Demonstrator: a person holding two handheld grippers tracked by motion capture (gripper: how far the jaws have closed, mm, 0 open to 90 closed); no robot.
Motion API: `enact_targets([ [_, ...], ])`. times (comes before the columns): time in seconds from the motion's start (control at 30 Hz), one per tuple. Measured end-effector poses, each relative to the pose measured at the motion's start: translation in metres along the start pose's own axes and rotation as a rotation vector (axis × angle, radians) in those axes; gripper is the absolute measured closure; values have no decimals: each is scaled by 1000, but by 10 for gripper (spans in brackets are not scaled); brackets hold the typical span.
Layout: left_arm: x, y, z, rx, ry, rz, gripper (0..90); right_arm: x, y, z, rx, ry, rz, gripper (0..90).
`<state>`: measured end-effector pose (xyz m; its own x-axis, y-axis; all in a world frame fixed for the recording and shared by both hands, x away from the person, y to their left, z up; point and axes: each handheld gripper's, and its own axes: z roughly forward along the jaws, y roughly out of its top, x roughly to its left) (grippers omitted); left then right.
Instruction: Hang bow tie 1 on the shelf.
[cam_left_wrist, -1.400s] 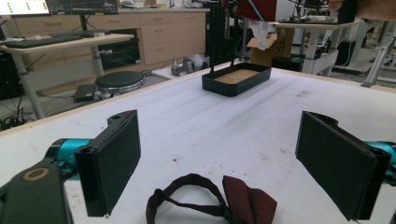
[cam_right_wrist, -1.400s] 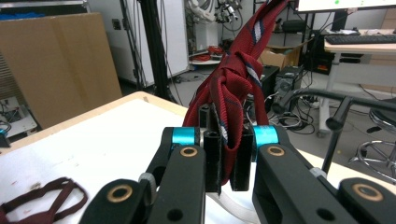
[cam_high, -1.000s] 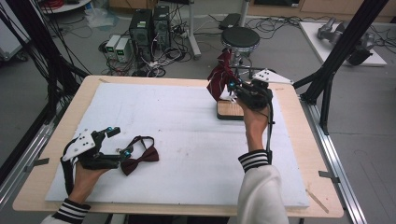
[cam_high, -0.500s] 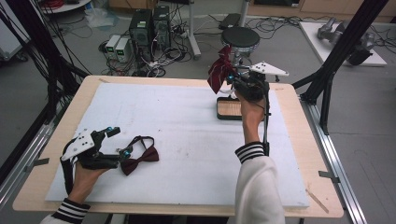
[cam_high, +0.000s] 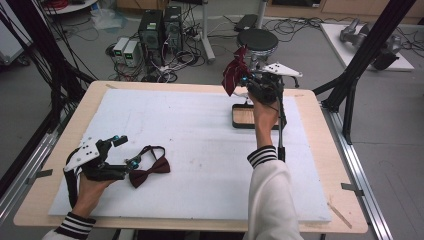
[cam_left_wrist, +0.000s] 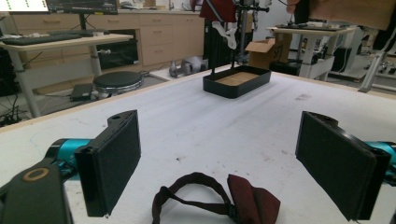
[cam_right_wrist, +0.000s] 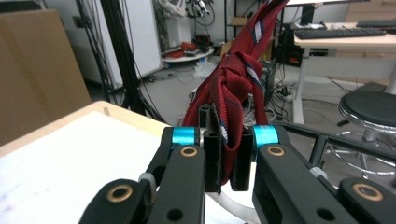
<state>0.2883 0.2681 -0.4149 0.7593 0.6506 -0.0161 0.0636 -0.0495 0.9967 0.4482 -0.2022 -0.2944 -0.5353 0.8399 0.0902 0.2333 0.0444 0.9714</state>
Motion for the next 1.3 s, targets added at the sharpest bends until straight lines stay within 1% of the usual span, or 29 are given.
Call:
enact_targets([
  [0.27,0,0,0,1,1,-1,145,1,-7,14,17,0,10,870],
  [0.43,1,-1,1,1,-1,-3,145,5,-9,19,29,8,-3,869],
  [0.57,0,-1,1,2,-2,-2,145,7,-10,22,38,13,10,869],
  [0.63,0,-1,1,1,-2,-2,145,9,-12,25,50,19,5,869],
  [0.73,1,-1,1,1,-3,-2,145,11,-14,28,60,24,15,869],
  [0.77,1,-1,1,1,-3,-2,145,12,-14,29,63,25,10,869],
  [0.93,0,-1,1,-1,-5,-4,145,16,-18,32,105,37,14,868],
  [1.0,1,-1,1,-2,-4,-4,145,19,-19,34,118,42,5,869],
  [1.07,0,0,1,-6,-5,-7,145,20,-20,36,131,43,13,869],
  [1.17,1,0,0,-8,-4,-3,146,21,-22,38,151,50,20,869],
  [1.3,0,1,0,-10,-5,-6,145,22,-24,39,175,55,14,869],
])
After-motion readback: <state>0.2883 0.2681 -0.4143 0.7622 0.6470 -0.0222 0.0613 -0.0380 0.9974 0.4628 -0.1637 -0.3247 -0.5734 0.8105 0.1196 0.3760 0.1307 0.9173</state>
